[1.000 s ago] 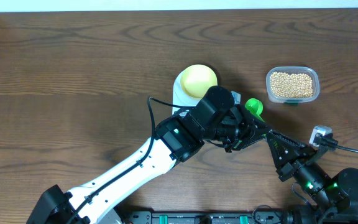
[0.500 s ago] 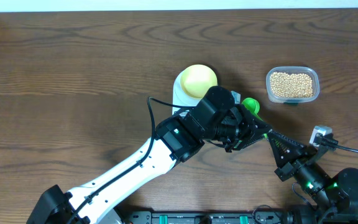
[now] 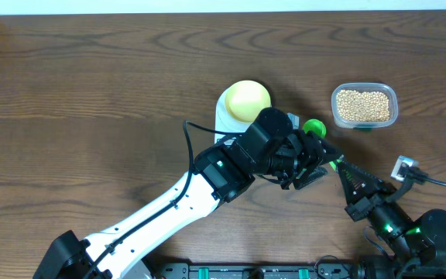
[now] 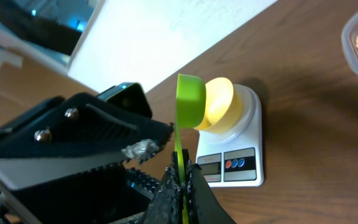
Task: Scoop item into bowl and weigh 50g on scale
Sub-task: 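Close the right gripper on the scoop handle beside the left gripper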
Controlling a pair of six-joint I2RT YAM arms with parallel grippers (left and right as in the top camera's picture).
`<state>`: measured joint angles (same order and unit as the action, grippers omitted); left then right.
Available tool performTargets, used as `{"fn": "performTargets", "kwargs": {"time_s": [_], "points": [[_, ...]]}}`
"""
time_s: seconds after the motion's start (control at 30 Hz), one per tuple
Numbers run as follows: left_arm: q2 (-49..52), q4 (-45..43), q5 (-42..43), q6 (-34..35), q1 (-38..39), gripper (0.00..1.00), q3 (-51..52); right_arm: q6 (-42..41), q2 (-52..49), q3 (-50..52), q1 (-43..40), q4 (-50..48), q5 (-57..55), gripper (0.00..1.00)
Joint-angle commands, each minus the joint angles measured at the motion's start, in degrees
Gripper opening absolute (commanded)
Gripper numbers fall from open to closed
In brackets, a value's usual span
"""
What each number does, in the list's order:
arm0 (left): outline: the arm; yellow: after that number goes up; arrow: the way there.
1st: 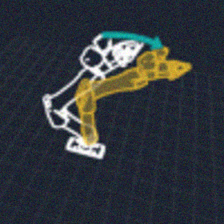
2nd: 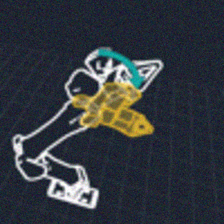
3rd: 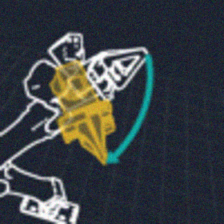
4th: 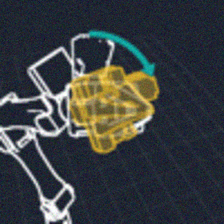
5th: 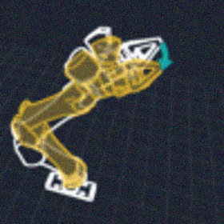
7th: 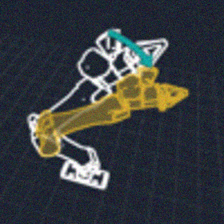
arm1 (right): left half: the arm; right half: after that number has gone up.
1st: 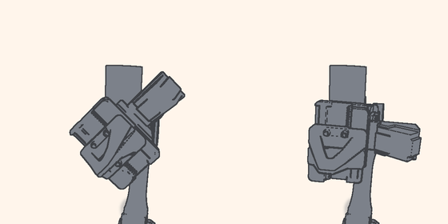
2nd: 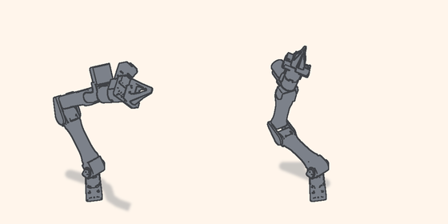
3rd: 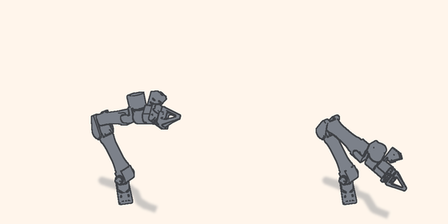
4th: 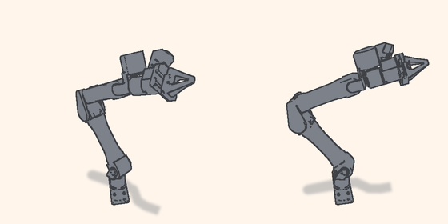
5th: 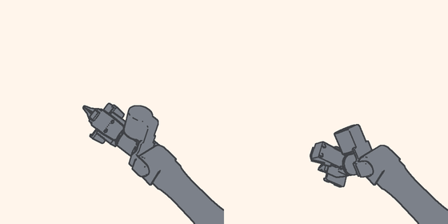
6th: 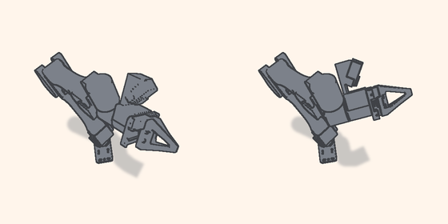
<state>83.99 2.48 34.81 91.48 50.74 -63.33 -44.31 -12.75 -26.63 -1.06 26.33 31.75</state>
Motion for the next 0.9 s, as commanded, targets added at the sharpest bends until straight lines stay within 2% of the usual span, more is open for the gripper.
{"fn": "performTargets", "kwargs": {"time_s": [0.0,0.17,0.33,0.4,0.67,0.87], "points": [[-0.52,-0.20,-3.41,-2.69,0.00,0.55,0.00,-8.48,-0.33,-0.68,-0.35,0.02,-2.36,0.01],[-0.52,-0.22,-4.87,-3.15,-0.20,0.53,0.00,-18.56,-0.33,-0.68,-0.35,0.09,-3.34,0.01],[-0.52,-0.17,-5.09,-4.35,-1.53,0.40,0.00,-29.31,-0.33,-0.68,-0.35,0.28,-2.12,0.01],[-0.52,0.00,-5.09,-4.42,-1.99,0.36,0.00,-31.10,-0.33,-0.68,-0.35,0.28,-1.46,0.01],[-0.52,0.00,-5.18,-4.44,-2.25,0.34,0.00,-34.45,-0.33,-0.68,-0.35,0.44,1.60,0.01],[-0.52,0.02,-7.02,-6.82,-2.25,0.28,0.00,-35.80,-0.33,-0.68,-0.35,0.33,3.37,0.01]]}}
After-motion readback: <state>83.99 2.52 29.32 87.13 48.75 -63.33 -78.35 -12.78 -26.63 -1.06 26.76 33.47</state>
